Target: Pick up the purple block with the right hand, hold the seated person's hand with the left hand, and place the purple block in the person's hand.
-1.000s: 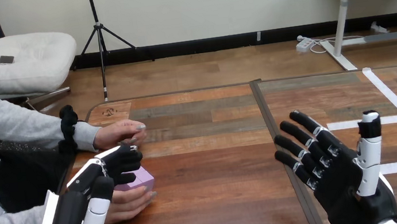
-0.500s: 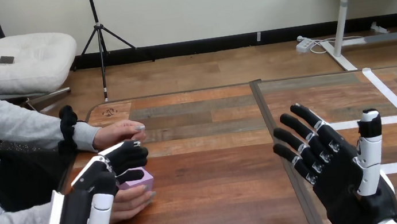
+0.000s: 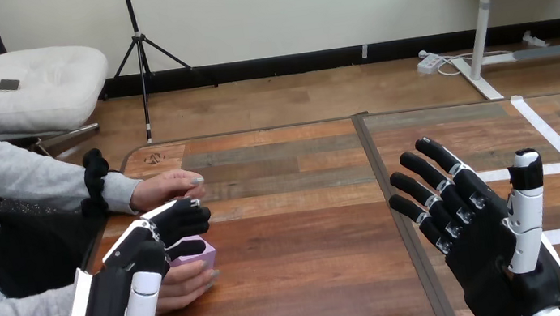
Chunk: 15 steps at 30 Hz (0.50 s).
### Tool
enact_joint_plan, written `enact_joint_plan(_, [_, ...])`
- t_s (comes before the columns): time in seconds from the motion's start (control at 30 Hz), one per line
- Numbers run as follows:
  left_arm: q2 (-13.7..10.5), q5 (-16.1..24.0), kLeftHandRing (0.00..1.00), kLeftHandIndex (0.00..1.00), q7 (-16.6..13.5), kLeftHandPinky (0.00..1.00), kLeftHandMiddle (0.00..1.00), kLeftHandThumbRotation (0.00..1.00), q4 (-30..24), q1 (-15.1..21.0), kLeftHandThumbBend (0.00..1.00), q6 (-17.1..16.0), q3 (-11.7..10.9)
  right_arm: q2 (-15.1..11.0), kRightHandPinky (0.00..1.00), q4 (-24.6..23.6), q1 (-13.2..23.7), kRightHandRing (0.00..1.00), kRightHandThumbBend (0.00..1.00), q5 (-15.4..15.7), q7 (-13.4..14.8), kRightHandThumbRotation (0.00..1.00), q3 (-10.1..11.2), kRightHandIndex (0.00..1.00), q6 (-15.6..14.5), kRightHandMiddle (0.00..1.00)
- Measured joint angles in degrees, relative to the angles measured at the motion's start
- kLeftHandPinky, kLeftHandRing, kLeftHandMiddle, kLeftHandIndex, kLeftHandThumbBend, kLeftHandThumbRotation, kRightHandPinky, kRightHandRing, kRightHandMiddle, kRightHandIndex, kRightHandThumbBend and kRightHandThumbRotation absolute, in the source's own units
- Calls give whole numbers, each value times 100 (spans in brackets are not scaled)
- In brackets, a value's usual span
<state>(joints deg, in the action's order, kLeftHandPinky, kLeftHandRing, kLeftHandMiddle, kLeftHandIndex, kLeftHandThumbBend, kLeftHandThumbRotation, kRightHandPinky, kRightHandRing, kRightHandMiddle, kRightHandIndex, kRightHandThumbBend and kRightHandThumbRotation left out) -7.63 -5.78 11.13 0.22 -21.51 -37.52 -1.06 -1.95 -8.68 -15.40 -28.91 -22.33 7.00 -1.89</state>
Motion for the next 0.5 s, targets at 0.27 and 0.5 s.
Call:
enact_joint_plan(0.27, [4, 28, 70, 69, -61, 62, 70, 100, 0, 3, 56, -24, -1, 12, 89, 51, 0, 89, 87, 0, 0, 95, -19, 88, 63, 89])
enact_joint_plan(0.5, [4, 24, 70, 68, -88, 60, 69, 100, 1, 15, 60, -42, -4, 36, 89, 116, 1, 88, 85, 11, 0, 95, -31, 88, 116, 88])
